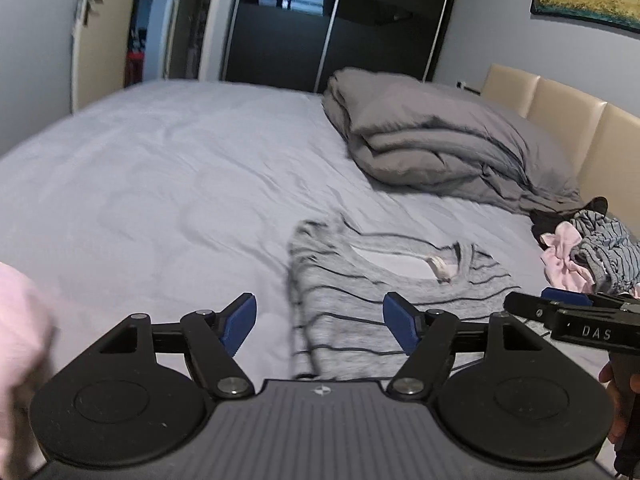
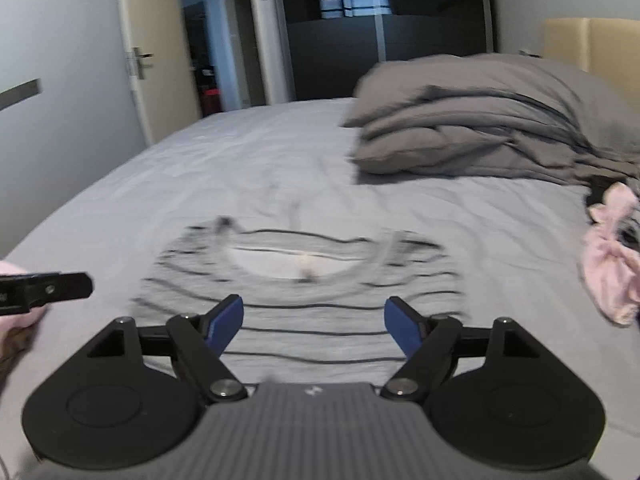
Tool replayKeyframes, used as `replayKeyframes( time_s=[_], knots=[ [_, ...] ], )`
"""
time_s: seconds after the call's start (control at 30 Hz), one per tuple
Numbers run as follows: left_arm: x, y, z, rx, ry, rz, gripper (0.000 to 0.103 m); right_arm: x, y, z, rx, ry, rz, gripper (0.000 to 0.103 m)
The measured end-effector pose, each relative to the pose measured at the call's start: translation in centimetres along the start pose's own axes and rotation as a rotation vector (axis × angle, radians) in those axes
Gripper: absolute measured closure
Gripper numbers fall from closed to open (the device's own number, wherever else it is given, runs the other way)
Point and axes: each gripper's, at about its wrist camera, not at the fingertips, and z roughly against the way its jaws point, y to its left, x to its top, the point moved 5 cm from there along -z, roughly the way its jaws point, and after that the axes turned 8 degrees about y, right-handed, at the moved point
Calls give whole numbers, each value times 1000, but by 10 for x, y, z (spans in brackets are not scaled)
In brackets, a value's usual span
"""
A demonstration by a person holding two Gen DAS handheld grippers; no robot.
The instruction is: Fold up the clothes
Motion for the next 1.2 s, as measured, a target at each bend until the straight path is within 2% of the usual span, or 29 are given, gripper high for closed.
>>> replayKeyframes(
  time_s=[0.13,0.3,0.47,0.6,0.8,0.87,1.0,1.07,1.2],
  knots=[
    [-4,1,-23,-13,40,21,34,-2,-37,-16,-47,33,-60,23],
    [-8,2,-53,-29,91,48,34,-10,-67,-37,-51,77,-124,23],
    [-13,4,-82,-45,141,75,38,-22,-81,-59,-27,115,-184,24],
    [-16,5,-105,-58,181,96,41,-29,-87,-74,25,126,-228,24],
    [-19,10,-115,-101,170,139,41,-30,-90,-88,87,125,-227,24],
    [-18,11,-118,-109,170,145,40,-28,-90,-91,106,124,-232,29],
    [-15,11,-123,-125,173,156,40,-25,-90,-97,163,127,-266,48],
    [-15,11,-124,-131,175,156,40,-24,-91,-100,186,132,-287,51],
    [-15,10,-124,-140,160,152,48,-25,-91,-99,216,136,-316,64]
  ],
)
